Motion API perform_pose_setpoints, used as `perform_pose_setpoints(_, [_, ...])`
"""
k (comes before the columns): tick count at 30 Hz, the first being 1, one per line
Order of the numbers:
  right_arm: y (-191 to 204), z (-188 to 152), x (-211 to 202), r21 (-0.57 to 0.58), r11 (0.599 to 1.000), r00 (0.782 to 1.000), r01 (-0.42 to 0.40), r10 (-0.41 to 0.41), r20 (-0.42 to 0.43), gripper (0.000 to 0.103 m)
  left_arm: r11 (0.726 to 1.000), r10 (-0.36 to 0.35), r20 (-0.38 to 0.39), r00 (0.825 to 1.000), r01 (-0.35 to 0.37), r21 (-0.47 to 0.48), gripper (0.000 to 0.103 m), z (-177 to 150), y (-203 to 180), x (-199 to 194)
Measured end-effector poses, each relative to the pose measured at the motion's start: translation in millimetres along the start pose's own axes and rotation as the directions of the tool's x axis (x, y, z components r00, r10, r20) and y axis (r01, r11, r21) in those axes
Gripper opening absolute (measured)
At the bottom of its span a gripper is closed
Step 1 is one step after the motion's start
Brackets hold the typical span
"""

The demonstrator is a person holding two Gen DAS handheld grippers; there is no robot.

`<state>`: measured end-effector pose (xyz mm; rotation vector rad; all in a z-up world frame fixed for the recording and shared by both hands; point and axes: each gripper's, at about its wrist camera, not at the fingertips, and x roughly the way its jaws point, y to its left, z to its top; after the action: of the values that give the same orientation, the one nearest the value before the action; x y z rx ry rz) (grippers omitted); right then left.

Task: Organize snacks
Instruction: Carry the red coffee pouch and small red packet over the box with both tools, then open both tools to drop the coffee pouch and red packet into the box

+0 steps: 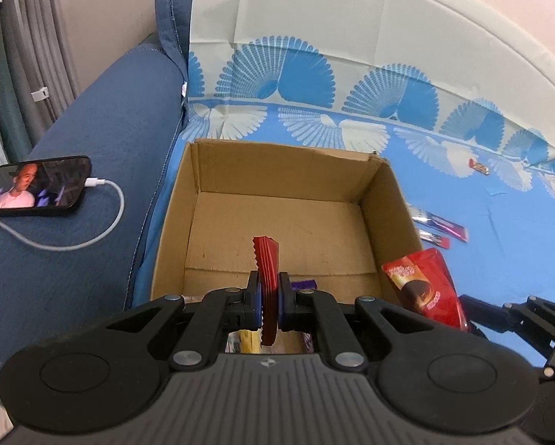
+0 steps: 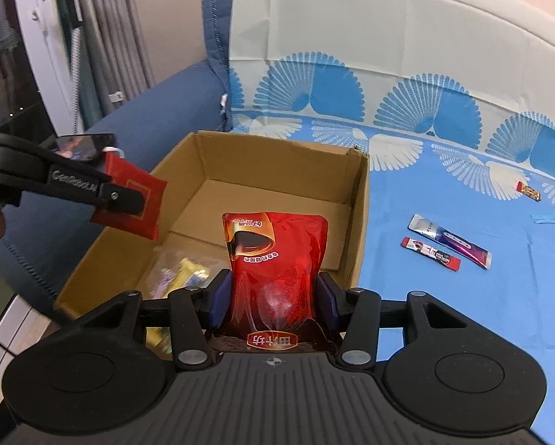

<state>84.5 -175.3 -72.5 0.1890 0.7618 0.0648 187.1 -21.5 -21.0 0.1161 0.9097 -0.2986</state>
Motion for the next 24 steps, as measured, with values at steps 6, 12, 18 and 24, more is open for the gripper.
perform_pose_setpoints(6, [-7,18,38,0.005,1.0,1.0,0.016,-0.016,-0.004,0.052,1.0,0.017,-0.021,1.0,-0.017,0.003,0.008,16,6,36])
perform_pose_setpoints(12, [-12,35,72,-0.003,1.0,1.0,0.025,-0.025,-0.004,0.052,0.999,0.038,-0.026,0.999,-0.038,0.022,0.008,35,9,67])
perform_pose_setpoints(18, [-25,63,95,0.037,0.999,0.998,0.023,-0.025,0.057,0.071,0.997,0.07,0.027,0.997,-0.071,0.034,0.019,62,13,80])
perform_pose_setpoints(24, [-33,71,85,0.068,0.997,0.994,0.044,-0.051,0.099,0.091,0.985,0.171,0.153,0.973,-0.169,-0.028,0.103,53,18,56])
